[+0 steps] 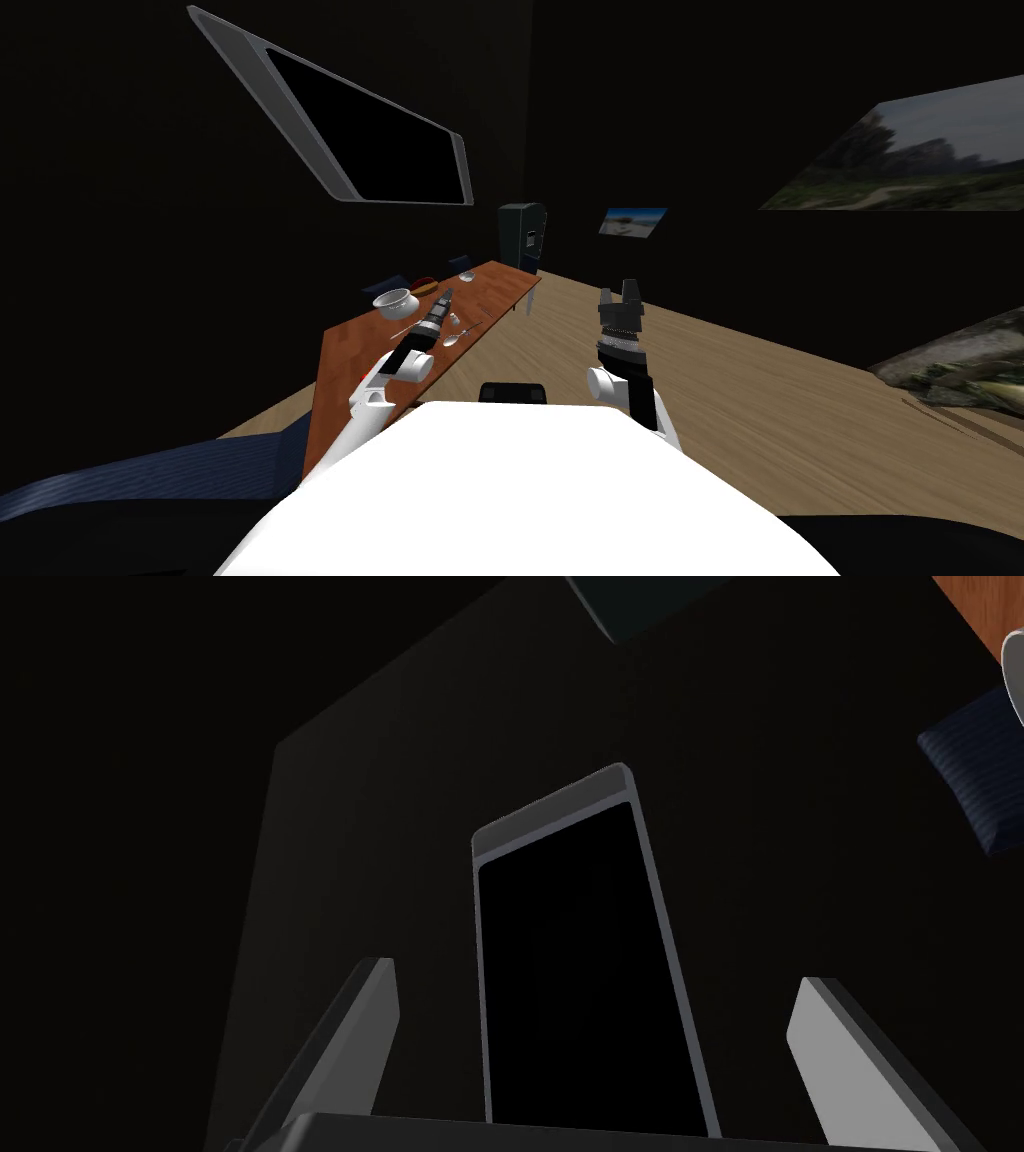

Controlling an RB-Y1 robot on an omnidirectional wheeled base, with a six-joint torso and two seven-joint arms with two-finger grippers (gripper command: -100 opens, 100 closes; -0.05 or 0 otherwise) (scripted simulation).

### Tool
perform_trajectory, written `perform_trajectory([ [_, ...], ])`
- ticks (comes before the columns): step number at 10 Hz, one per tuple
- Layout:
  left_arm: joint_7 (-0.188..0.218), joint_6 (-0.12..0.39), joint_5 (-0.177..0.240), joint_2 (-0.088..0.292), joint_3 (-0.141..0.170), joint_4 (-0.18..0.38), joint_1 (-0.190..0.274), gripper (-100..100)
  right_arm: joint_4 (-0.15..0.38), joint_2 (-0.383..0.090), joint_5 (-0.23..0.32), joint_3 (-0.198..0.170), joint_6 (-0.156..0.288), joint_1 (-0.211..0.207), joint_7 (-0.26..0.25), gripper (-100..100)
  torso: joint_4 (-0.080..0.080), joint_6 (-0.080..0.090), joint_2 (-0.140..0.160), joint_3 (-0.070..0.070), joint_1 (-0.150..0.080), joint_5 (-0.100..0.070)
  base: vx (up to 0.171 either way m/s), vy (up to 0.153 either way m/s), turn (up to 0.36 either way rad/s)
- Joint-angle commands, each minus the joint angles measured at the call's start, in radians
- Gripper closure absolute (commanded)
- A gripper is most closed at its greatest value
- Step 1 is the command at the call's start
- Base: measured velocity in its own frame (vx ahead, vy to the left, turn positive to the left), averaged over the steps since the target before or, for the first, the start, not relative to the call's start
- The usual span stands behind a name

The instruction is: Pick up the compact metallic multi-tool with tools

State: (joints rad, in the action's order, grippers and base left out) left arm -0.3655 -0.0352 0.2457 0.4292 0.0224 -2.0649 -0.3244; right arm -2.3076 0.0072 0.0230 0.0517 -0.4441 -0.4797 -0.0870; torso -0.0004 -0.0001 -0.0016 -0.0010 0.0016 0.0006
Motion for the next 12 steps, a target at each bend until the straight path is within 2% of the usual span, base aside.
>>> perform_trajectory([
  [1,-0.023,0.05,0.017,0.029,0.001,0.043,0.012,-100,0.0,0.0,0.0,0.0,0.0,0.0,0.0,0,0.0,0.0,0.0,0.0,0.0,0.0,0.02,0.02,-0.027],
  [2,-0.023,0.068,0.017,0.029,0.001,0.043,0.012,-100,0.0,0.0,0.0,0.0,0.0,0.0,0.0,0,0.0,0.0,0.0,0.0,0.0,0.0,0.017,0.017,-0.017],
  [3,-0.041,0.095,0.034,0.056,0.005,0.077,0.024,-100,0.0,0.0,0.0,0.0,0.0,0.0,0.0,0,0.0,0.0,0.0,0.0,0.0,0.0,0.027,0.013,-0.027],
  [5,-0.041,0.128,0.034,0.056,0.005,0.077,0.024,-100,0.0,0.0,0.0,0.0,0.0,0.0,0.0,0,0.0,0.0,0.0,0.0,-0.001,0.0,0.017,0.007,-0.007],
  [6,-0.058,0.165,0.052,0.082,0.009,0.111,0.035,-100,0.0,0.0,0.0,0.0,0.0,0.0,0.0,0,0.0,0.0,0.0,0.0,-0.002,0.0,0.02,0.001,-0.027],
  [7,-0.058,0.188,0.052,0.082,0.009,0.111,0.035,-100,0.0,0.0,0.0,0.0,0.0,0.0,0.0,0,0.0,0.0,0.0,0.0,-0.002,0.0,0.022,0.004,-0.019],
  [8,-0.073,0.219,0.069,0.108,0.011,0.147,0.047,-100,0.0,0.0,0.0,0.0,0.0,0.0,0.0,0,0.0,0.0,0.0,0.0,-0.002,0.0,0.037,0.002,-0.025],
  [9,-0.073,0.245,0.069,0.108,0.011,0.147,0.047,-100,0.0,0.0,0.0,0.0,0.0,0.0,0.0,0,0.0,0.0,-0.001,0.0,-0.002,0.0,0.034,-0.001,-0.015],
  [10,-0.088,0.278,0.086,0.132,0.014,0.183,0.058,-100,0.0,0.0,0.0,0.0,0.0,0.0,0.0,0,0.0,0.0,-0.001,-0.001,-0.002,0.0,0.041,-0.01,-0.044],
  [11,-0.088,0.309,0.086,0.132,0.014,0.183,0.058,-100,0.0,0.0,0.0,0.0,0.0,0.0,0.0,0,0.0,0.0,-0.001,-0.001,-0.002,-0.001,0.037,-0.005,-0.01],
  [12,-0.101,0.339,0.103,0.155,0.016,0.219,0.068,-100,0.0,0.0,0.0,0.0,0.0,0.0,0.0,0,0.0,0.0,-0.001,-0.001,-0.002,0.0,0.044,-0.012,-0.024],
])
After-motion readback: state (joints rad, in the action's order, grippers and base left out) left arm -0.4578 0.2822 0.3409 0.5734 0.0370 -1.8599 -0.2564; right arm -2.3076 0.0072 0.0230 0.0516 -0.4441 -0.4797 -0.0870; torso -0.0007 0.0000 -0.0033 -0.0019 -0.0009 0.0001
